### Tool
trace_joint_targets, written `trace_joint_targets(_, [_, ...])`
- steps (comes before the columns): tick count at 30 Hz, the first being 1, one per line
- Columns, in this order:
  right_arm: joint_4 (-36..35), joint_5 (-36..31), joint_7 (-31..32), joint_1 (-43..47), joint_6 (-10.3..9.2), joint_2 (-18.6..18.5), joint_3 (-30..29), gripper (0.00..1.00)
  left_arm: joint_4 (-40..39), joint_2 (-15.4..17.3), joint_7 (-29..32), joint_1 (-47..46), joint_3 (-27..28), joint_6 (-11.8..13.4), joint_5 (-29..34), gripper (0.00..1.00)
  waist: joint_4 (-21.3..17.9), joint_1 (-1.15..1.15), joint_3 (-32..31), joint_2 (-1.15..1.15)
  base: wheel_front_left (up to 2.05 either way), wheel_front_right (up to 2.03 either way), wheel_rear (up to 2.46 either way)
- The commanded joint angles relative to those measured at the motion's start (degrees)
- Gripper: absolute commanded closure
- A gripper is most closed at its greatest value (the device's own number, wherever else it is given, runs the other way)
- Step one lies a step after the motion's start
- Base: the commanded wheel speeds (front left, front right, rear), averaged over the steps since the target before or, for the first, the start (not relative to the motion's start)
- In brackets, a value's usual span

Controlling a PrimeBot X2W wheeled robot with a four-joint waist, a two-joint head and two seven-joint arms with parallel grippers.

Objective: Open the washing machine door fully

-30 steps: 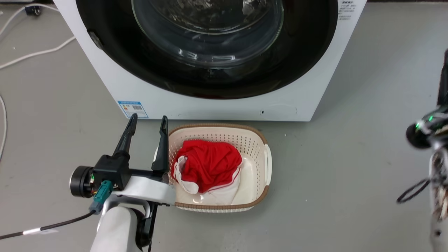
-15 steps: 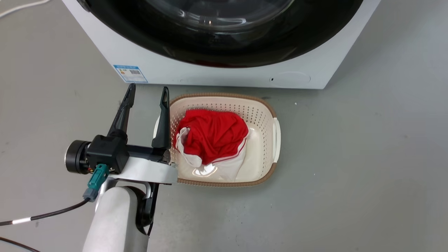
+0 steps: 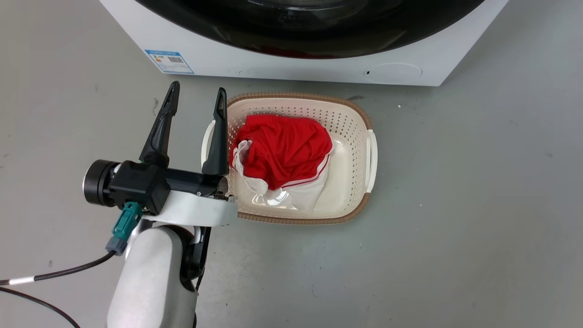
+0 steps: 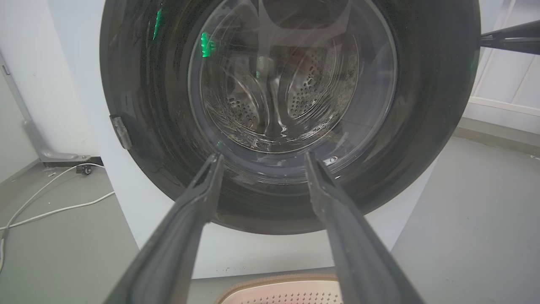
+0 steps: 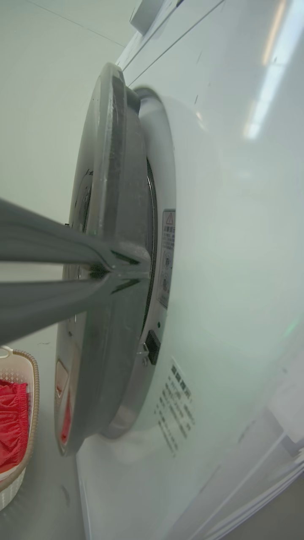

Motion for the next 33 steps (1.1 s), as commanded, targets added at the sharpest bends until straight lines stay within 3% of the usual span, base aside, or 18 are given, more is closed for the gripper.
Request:
trace_joint_targets(1, [0.8, -0.5, -0.4, -1.2, 0.0, 0.2, 0.2, 1.0, -0.2, 0.0, -0.1, -0.7, 0.0, 0.0, -0.1, 0.0, 0.3, -0.01, 0.8, 0.0, 0.0, 0.0, 0.0])
trace_joint_targets(12, [5.4, -2.8, 0.4, -6.2, 0.0, 1.3, 1.2, 1.0, -1.2, 0.0, -0.1, -2.2, -0.8, 0.4, -0.2, 0.0, 1.1, -0.01, 4.1, 0.0, 0.0, 0.0, 0.0])
trace_joint_targets(33, [0.9, 3.2, 18.2, 1.0, 0.07, 2.8, 0.6, 1.0, 0.1, 0.0, -0.1, -2.1, -0.7, 0.9, 0.0, 0.0, -0.3, -0.01, 2.4, 0.0, 0.0, 0.0, 0.0])
